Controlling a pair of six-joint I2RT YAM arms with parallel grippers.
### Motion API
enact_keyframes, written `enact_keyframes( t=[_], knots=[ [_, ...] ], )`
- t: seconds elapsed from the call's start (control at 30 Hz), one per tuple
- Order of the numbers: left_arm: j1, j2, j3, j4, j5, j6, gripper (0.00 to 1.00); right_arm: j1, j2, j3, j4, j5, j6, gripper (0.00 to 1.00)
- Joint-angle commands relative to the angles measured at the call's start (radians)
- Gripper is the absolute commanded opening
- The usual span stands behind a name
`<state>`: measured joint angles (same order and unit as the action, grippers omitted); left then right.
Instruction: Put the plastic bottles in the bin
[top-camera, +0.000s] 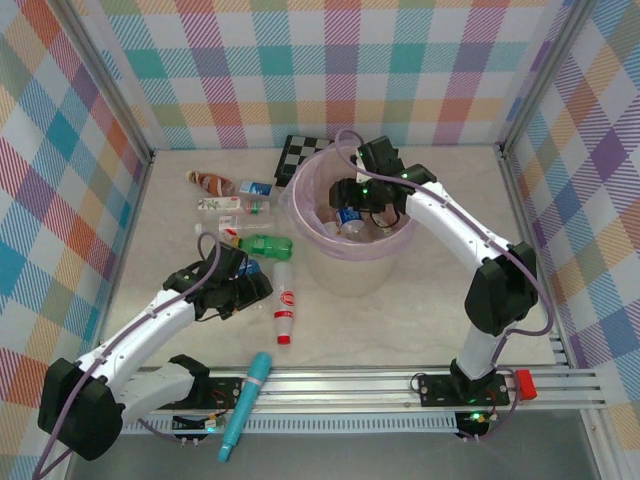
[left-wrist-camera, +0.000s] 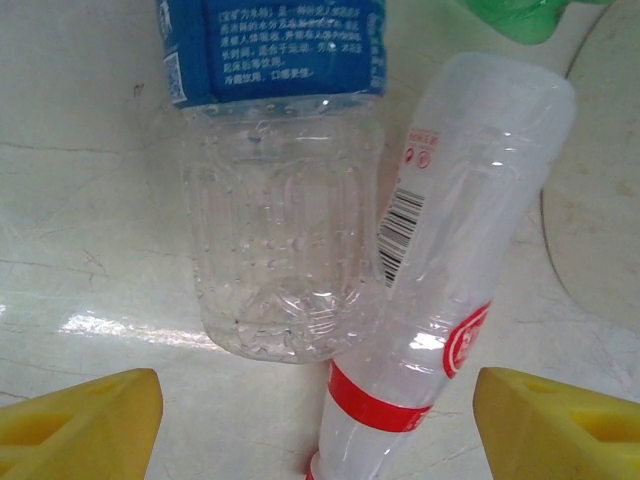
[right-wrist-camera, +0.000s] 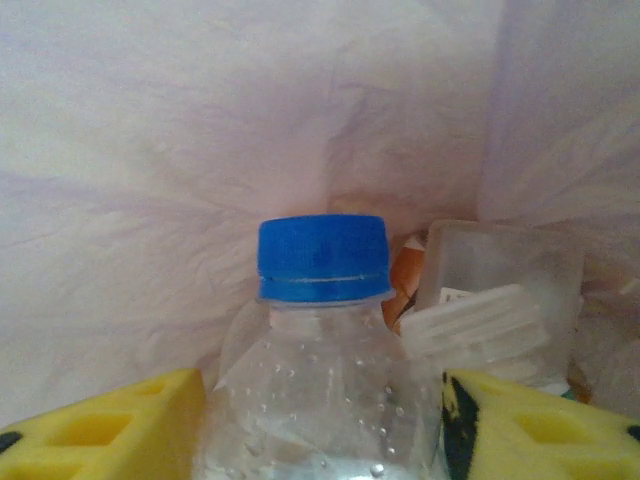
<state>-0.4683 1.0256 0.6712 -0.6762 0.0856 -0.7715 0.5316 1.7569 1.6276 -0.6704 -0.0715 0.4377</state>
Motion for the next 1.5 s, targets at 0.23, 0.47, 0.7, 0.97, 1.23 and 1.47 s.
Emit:
enact_keyframes(
  t=[0.23, 0.47, 0.7, 0.97, 1.23, 1.47],
  knots=[
    [-0.01, 0.031, -0.02, 0.054, 0.009, -0.022, 0.78, -0.001, -0.095, 0.107, -0.157, -0.006, -0.062, 0.81],
    [-0.01, 0.059, -0.045, 0.067, 0.008, -0.036, 0.8, -0.018, -0.209, 0.117, -0.194, -0.089, -0.07, 0.88],
    [-0.01, 0.08, -0.096, 0.151, -0.023, -0.079, 0.75, -0.057, -0.339, 0.071, -0.19, -0.1, -0.057, 0.89],
    [-0.014, 0.131, -0.139, 0.22, -0.101, -0.084, 0.67, -0.089, -0.432, -0.003, -0.18, -0.105, -0.044, 0.89],
    [-0.014, 0.163, -0.165, 0.253, -0.147, -0.084, 0.57, -0.1, -0.436, -0.029, -0.17, -0.121, -0.037, 0.88],
    [-0.018, 0.106, -0.134, 0.169, -0.16, -0.084, 0.55, -0.102, -0.428, -0.013, -0.163, -0.144, -0.037, 0.88]
  ],
)
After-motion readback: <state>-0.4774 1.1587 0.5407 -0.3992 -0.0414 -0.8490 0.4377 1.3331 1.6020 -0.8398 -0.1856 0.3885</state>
